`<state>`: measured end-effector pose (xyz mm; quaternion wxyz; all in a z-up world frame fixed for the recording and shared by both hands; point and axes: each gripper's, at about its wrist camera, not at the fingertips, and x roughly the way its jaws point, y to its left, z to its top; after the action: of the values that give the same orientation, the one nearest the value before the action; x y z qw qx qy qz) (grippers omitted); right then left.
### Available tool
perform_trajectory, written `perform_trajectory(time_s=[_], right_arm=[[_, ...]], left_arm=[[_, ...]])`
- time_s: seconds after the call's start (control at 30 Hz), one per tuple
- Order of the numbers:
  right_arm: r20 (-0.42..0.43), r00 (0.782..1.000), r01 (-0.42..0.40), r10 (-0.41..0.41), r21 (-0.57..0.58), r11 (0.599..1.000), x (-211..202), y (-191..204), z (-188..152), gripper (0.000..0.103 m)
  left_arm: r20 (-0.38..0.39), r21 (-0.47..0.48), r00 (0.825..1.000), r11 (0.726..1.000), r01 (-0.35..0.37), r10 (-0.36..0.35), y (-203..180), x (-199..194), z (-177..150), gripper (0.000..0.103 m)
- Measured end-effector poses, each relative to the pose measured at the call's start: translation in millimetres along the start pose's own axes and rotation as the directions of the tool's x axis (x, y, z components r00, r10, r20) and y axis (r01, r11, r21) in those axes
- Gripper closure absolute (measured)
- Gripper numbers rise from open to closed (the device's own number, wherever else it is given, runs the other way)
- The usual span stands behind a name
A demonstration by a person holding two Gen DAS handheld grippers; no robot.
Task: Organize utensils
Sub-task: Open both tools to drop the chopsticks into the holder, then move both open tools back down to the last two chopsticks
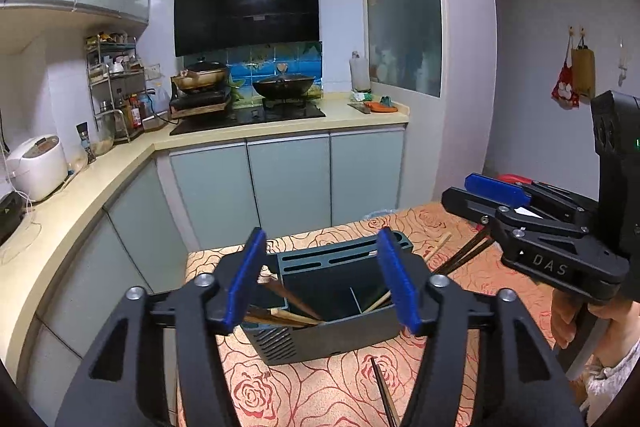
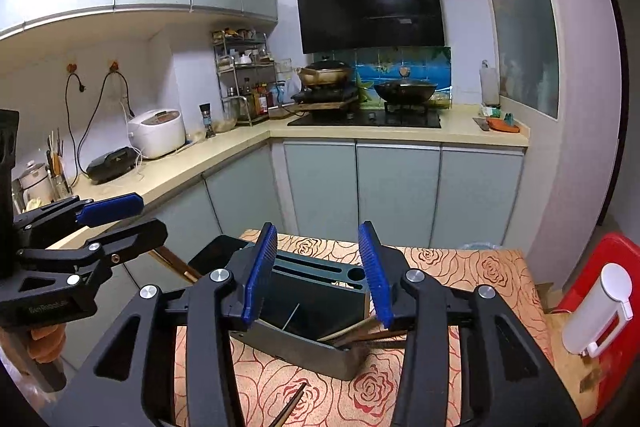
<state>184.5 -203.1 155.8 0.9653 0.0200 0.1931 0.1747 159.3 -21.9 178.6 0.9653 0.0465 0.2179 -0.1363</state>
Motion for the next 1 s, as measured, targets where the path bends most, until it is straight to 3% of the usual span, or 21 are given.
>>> perform_trajectory(time_s=[0.07, 0.37, 0.7, 1.0], right_arm=[[0.010, 1.000, -0.003, 0.003, 0.004, 1.000, -8.3, -1.4, -1.5, 0.061], [0.012, 1.000, -0.011, 0.011, 0.018, 1.000, -42.9, -6.7, -28.3, 0.057], [-0.083, 0.997, 0.007, -0.006, 0.017, 1.000, -61.8, -7.3, -105.7, 0.057], [-0.238, 0.971, 0.029, -0.023, 0.022, 0.999, -63.3, 2.3, -194.2, 0.057]], left_arm=[[0.004, -0.011, 1.000, 1.000, 0.008, -0.008, 1.8, -5.7, -3.7, 0.038], [-0.033, -0.043, 0.999, 0.998, 0.036, -0.037, 7.8, -18.7, -42.1, 0.030], [-0.155, -0.059, 0.988, 0.998, 0.003, -0.012, 13.6, -16.0, -136.8, 0.030], [-0.295, -0.094, 0.955, 0.995, 0.011, -0.039, 13.2, -9.9, -220.2, 0.030]])
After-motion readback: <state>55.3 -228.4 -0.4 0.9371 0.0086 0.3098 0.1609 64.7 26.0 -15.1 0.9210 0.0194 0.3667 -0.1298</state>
